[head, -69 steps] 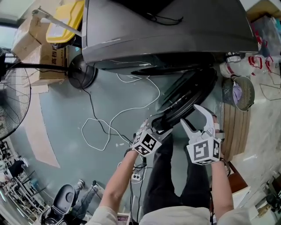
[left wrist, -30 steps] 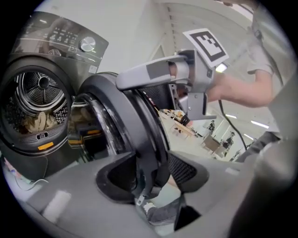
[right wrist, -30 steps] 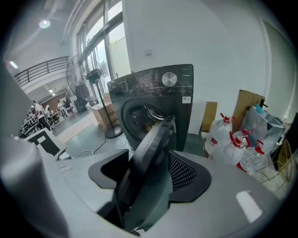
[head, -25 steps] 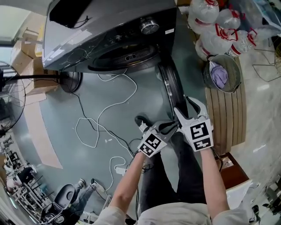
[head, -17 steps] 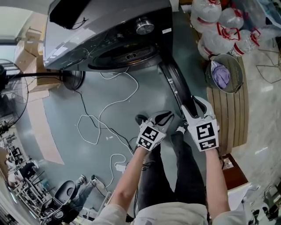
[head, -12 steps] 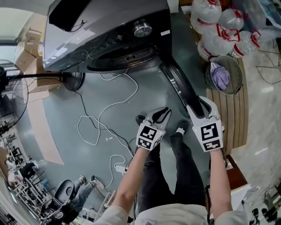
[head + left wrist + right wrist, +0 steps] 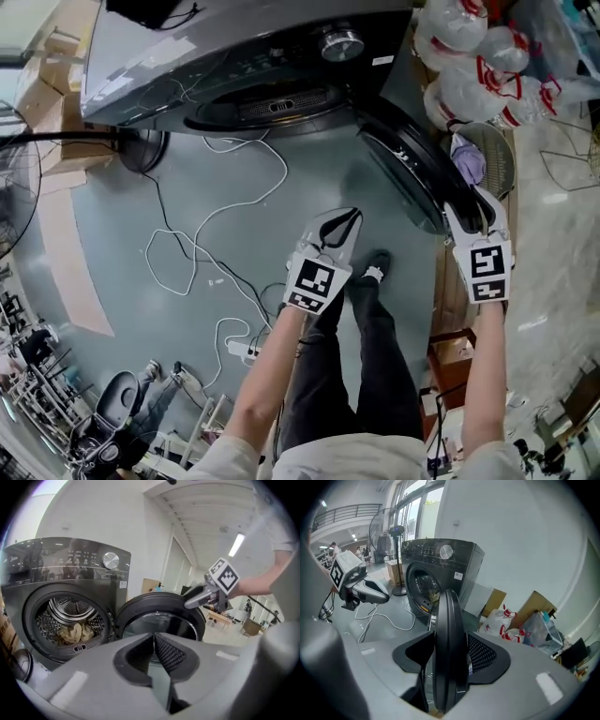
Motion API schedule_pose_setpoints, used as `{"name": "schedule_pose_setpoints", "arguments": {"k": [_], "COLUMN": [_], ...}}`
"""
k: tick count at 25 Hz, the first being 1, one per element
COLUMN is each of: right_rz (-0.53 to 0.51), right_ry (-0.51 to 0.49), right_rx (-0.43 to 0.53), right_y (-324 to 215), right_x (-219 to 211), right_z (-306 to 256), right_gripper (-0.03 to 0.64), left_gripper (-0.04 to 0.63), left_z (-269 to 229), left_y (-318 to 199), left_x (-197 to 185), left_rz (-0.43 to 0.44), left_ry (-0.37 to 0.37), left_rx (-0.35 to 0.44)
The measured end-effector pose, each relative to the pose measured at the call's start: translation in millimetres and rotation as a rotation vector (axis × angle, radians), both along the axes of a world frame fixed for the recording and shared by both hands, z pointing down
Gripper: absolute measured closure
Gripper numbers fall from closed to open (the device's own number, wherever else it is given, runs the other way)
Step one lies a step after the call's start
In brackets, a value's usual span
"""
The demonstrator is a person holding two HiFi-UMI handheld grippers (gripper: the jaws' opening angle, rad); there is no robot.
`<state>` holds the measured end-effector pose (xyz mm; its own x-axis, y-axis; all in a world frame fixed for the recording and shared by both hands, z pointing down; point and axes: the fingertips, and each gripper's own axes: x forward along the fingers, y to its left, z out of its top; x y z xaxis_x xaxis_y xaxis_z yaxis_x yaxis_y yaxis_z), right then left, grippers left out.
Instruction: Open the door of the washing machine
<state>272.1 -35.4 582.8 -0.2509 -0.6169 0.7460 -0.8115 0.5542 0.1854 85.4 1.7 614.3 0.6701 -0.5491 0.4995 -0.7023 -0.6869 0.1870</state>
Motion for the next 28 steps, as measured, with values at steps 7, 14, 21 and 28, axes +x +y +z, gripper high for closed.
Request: {"name": "schedule_pose_setpoints", "arguments": {"k": [7, 14, 21, 28], "right_rz": [0.009, -0.010, -0.006, -0.010], "right_ry": [0.135, 0.248, 0.399, 0.464], "right_rx": [0.019, 0.044, 0.077, 0.066], "right_y": [-33.3, -70.3, -108.7, -130.0], "right_x": [28.2, 53.1, 78.7, 85.3], "right_z": [5.8, 15.1, 12.7, 10.0], "right_gripper": [0.376, 0.331, 0.318, 0.316], "left_gripper": [0.538, 0.538, 0.538, 0.538], "left_z": [-4.2, 15.8, 19.6, 20.0], "left_y": [-13.5, -12.4, -12.4, -16.8], "left_x": [-37.8, -53.1, -53.5, -61.7], "left_rz": [-0.007, -0.001, 0.015, -0.006], "left_ry": [0.020, -0.017, -0.018, -0.021], "left_rx": [-0.007, -0.049, -0.064, -0.064]}}
